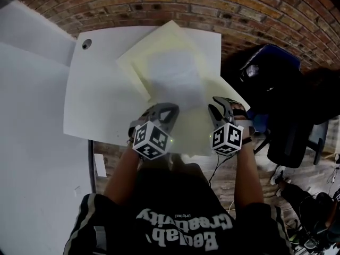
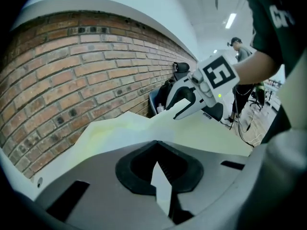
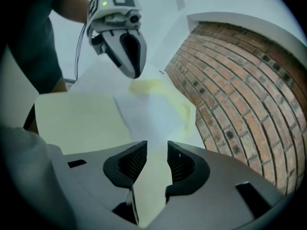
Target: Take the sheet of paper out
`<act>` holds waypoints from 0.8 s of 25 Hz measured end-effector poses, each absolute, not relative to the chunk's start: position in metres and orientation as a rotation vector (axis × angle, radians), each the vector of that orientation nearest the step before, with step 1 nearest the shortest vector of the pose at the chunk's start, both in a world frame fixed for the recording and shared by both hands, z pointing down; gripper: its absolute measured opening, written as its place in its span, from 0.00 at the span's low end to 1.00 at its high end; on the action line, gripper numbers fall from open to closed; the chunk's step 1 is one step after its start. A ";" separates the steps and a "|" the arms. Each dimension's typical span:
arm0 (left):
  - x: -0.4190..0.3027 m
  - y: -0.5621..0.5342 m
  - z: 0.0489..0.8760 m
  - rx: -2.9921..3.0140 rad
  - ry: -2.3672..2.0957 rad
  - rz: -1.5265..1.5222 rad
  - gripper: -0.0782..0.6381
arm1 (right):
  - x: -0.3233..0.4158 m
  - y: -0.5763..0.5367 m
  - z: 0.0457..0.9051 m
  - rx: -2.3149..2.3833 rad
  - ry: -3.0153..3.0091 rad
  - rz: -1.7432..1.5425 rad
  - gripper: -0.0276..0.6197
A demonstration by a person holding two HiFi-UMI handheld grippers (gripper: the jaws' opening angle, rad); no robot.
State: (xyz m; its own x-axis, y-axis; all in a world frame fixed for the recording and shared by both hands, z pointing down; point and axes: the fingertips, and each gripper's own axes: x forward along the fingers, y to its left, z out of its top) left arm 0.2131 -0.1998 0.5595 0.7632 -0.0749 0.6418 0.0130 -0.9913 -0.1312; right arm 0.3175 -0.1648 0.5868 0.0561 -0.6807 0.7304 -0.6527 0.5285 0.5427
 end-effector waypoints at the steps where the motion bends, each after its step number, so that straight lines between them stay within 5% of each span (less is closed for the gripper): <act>1: 0.213 -0.200 0.559 -2.848 0.051 -1.032 0.11 | 0.320 -0.164 0.595 1.090 -1.618 -0.052 0.23; 20: 0.162 -0.236 0.569 -3.003 0.208 -1.091 0.11 | 0.288 -0.196 0.676 0.400 -1.612 -0.703 0.25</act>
State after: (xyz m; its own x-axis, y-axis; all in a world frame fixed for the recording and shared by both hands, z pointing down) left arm 0.1625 -0.2355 0.5694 0.7597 -0.1012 0.6423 -0.1424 -0.9897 0.0124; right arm 0.2876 -0.1961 0.6759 -0.1703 -0.6230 0.7634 0.1350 0.7527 0.6444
